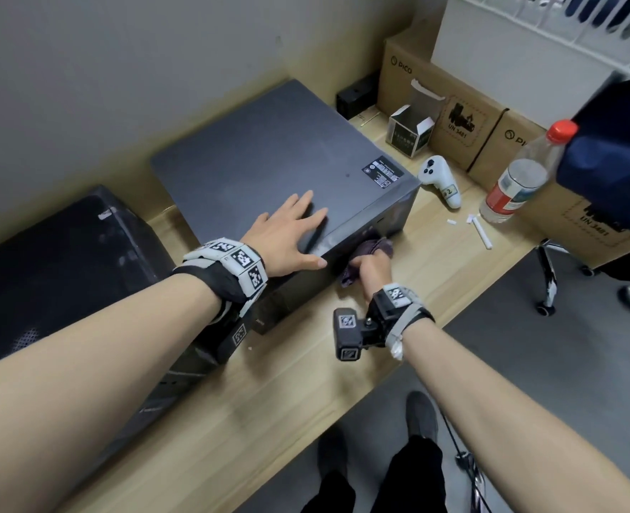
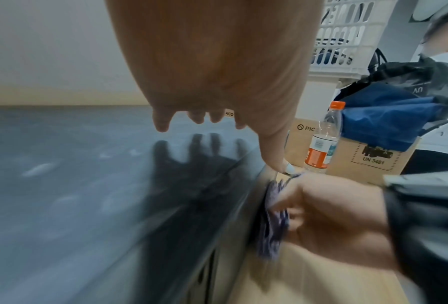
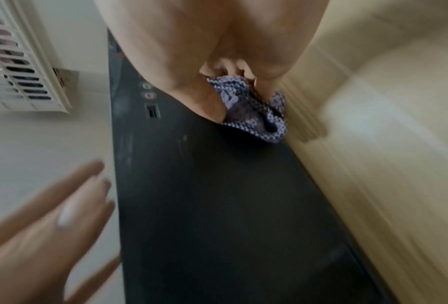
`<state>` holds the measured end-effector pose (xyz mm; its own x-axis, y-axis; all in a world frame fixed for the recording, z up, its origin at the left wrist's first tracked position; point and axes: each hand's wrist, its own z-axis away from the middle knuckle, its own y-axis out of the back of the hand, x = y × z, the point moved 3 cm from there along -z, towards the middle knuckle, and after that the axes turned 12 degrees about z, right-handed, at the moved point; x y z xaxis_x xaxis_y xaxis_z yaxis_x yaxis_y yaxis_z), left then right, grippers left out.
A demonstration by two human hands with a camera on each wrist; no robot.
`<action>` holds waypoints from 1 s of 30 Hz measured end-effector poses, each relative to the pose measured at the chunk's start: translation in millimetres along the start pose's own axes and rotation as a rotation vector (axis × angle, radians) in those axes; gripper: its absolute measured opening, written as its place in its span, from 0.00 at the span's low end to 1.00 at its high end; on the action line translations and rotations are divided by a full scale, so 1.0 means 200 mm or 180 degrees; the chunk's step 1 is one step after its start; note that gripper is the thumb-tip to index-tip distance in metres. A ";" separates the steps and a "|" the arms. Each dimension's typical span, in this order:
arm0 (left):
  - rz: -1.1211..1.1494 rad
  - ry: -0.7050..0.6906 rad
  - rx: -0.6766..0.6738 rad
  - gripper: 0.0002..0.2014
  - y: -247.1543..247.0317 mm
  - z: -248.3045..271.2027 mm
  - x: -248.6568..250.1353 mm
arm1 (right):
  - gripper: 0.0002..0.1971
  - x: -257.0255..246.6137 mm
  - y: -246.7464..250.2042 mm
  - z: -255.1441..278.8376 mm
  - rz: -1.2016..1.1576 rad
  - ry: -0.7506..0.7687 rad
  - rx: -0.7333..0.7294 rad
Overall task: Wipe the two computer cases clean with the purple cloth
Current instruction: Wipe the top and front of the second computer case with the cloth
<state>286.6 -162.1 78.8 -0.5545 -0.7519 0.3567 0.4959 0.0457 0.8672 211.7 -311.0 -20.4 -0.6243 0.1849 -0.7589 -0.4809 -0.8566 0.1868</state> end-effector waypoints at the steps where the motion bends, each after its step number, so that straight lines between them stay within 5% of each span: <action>1: -0.0007 0.0041 -0.0091 0.46 0.00 -0.05 0.03 | 0.22 0.04 -0.04 0.03 -0.0017 -0.0039 -0.0122; 6: -0.0072 0.0224 -0.0268 0.48 0.00 -0.12 0.08 | 0.37 0.40 -0.38 -0.01 -0.0060 -0.0323 -0.0852; 14: 0.0016 0.0350 -0.0294 0.47 -0.01 -0.12 0.09 | 0.06 -0.06 0.07 -0.20 -0.0107 -0.0291 -0.0148; 20: 0.0048 0.0392 -0.0257 0.47 0.00 -0.12 0.11 | 0.12 -0.26 0.23 -0.12 -0.0248 0.0271 -0.0006; 24: 0.0049 0.0430 -0.0233 0.46 0.01 -0.11 0.12 | 0.05 -0.34 0.31 -0.03 -0.0162 0.0703 -0.0149; 30: 0.0073 0.0541 -0.0261 0.46 0.01 -0.10 0.13 | 0.12 -0.28 0.28 -0.21 0.0191 0.0067 -0.0545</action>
<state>286.1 -193.9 82.0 -0.4251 -0.8518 0.3062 0.5637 0.0156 0.8259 245.0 -389.6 5.6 -0.6349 0.1223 -0.7628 -0.3302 -0.9356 0.1248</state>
